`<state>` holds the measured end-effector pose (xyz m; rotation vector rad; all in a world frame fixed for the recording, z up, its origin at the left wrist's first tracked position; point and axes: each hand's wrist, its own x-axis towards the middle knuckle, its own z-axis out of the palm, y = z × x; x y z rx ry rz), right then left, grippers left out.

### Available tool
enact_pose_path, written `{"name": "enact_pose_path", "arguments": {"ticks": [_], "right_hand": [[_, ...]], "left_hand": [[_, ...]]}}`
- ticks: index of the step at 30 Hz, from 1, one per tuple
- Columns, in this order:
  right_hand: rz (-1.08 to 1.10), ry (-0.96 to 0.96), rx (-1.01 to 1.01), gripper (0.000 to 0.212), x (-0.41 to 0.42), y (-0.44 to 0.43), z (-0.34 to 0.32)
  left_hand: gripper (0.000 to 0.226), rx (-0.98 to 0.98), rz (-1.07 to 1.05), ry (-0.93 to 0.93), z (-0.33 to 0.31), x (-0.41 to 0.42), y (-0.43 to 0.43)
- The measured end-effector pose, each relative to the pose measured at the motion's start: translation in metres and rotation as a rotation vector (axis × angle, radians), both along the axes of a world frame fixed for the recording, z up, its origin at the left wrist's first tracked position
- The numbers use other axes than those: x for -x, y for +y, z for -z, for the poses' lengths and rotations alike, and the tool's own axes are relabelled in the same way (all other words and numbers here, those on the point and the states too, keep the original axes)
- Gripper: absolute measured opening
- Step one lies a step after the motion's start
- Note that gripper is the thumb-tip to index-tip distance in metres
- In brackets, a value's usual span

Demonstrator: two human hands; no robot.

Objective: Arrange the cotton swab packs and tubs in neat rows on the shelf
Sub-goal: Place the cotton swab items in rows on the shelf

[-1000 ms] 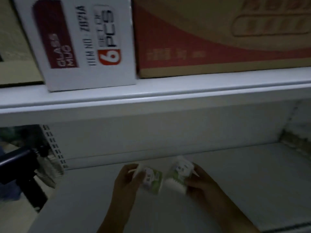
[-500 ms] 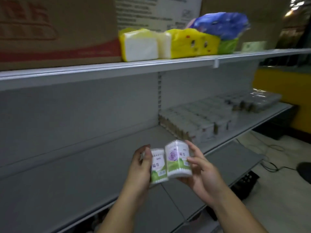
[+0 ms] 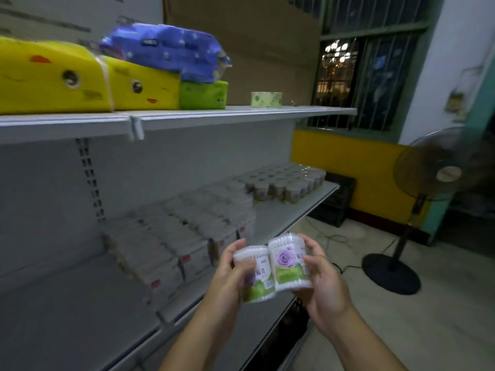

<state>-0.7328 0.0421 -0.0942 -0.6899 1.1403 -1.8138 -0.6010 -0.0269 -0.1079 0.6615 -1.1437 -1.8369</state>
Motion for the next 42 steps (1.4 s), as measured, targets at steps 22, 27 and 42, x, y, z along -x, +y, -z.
{"name": "enact_pose_path", "arguments": {"ticks": [22, 27, 42], "right_hand": [[0.081, 0.444, -0.150, 0.047, 0.261, -0.213, 0.041], [-0.041, 0.633, -0.035, 0.042, 0.287, -0.248, 0.062], [-0.058, 1.140, 0.356, 0.039, 0.302, -0.310, 0.083]], "left_hand": [[0.036, 0.200, -0.446, -0.486, 0.026, 0.258, -0.216], [0.034, 0.296, -0.528, -0.536, 0.034, 0.286, -0.251], [0.039, 0.666, -0.899, -1.055, -0.016, 0.259, -0.276]]}}
